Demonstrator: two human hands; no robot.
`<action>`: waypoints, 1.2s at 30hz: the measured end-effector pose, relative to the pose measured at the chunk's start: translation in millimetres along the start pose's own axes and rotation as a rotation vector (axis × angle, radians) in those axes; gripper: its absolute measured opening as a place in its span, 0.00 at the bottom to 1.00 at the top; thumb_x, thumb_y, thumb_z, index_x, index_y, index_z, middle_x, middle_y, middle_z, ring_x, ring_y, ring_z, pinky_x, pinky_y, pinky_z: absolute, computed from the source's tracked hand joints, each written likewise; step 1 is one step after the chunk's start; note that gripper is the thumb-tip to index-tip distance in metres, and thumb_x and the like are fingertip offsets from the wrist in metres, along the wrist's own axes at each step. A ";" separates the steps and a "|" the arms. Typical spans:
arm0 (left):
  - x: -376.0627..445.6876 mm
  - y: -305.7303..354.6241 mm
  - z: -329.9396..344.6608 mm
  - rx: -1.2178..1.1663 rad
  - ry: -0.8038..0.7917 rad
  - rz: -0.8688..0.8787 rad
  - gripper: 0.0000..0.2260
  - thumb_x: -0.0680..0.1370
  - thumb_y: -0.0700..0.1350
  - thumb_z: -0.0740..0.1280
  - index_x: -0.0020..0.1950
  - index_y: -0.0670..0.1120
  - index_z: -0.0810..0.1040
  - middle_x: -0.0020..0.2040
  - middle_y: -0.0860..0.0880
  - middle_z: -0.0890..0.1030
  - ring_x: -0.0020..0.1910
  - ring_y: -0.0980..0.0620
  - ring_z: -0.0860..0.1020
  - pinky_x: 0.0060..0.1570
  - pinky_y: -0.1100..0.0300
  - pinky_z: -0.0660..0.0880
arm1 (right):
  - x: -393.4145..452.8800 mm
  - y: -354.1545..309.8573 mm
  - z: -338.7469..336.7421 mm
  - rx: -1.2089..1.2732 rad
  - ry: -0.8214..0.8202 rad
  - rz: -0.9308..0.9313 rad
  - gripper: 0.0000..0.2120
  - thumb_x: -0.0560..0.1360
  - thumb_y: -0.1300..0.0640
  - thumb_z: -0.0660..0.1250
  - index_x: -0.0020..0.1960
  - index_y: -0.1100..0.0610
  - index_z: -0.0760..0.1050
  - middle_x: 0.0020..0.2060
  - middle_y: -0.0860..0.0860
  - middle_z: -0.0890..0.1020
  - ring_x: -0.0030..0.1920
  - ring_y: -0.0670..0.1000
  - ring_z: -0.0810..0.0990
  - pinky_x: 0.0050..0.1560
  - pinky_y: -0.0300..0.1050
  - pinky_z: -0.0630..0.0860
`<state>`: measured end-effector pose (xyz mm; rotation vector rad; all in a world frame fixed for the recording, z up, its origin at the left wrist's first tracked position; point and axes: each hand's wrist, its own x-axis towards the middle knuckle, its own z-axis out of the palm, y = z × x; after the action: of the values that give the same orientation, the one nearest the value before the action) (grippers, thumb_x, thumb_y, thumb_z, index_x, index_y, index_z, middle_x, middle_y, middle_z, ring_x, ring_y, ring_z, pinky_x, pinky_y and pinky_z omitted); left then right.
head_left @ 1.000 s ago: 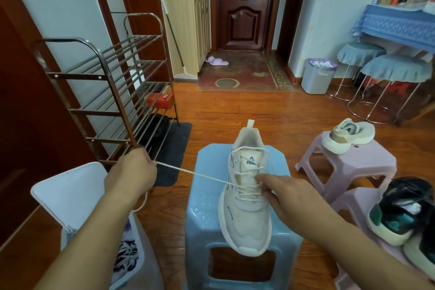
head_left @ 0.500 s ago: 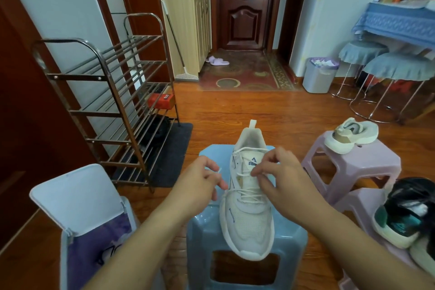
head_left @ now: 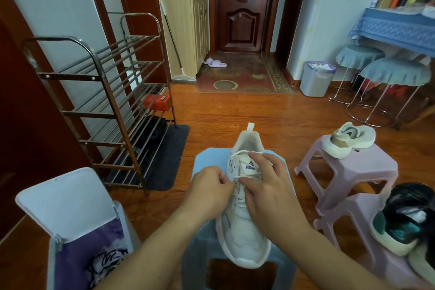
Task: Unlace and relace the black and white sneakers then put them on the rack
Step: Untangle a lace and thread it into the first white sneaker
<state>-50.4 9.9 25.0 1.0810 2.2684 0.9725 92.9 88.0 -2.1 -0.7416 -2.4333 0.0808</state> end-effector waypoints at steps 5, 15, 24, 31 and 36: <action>-1.2 0.9 9.5 -0.071 0.043 -0.060 0.08 0.77 0.46 0.65 0.39 0.47 0.78 0.38 0.51 0.81 0.41 0.51 0.79 0.44 0.51 0.79 | -3.0 -0.8 8.7 0.101 -0.004 0.081 0.14 0.72 0.62 0.68 0.52 0.50 0.86 0.71 0.54 0.71 0.73 0.58 0.63 0.72 0.54 0.68; 9.1 -6.3 13.3 -0.312 -0.084 -0.106 0.08 0.78 0.39 0.68 0.40 0.48 0.81 0.35 0.51 0.82 0.35 0.52 0.78 0.37 0.57 0.75 | -9.0 -6.1 12.1 0.030 0.017 0.123 0.17 0.75 0.55 0.58 0.55 0.51 0.84 0.69 0.52 0.73 0.74 0.59 0.63 0.70 0.52 0.69; 12.6 -14.3 5.8 -0.538 -0.339 -0.098 0.07 0.79 0.33 0.69 0.42 0.42 0.78 0.28 0.47 0.77 0.25 0.54 0.74 0.28 0.62 0.67 | 7.7 0.0 9.2 0.173 -0.070 0.205 0.09 0.67 0.63 0.76 0.43 0.50 0.87 0.62 0.49 0.75 0.66 0.48 0.62 0.58 0.24 0.59; 14.7 -19.8 9.7 -0.627 -0.420 -0.098 0.06 0.80 0.34 0.68 0.44 0.42 0.77 0.32 0.46 0.78 0.27 0.52 0.77 0.30 0.60 0.67 | 9.7 1.2 7.2 0.106 -0.036 0.141 0.07 0.68 0.63 0.78 0.41 0.52 0.86 0.59 0.49 0.77 0.63 0.53 0.68 0.58 0.42 0.75; 8.1 -16.4 9.4 -0.223 -0.173 0.183 0.06 0.80 0.40 0.69 0.47 0.51 0.78 0.41 0.54 0.80 0.34 0.55 0.79 0.39 0.52 0.77 | 4.1 -0.4 7.4 0.061 -0.023 0.103 0.05 0.76 0.58 0.69 0.44 0.54 0.84 0.62 0.47 0.75 0.65 0.53 0.67 0.59 0.46 0.75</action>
<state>-57.2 12.9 5.8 1.2374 1.8987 1.1272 85.8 90.6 -6.0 -0.8422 -2.4016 0.2042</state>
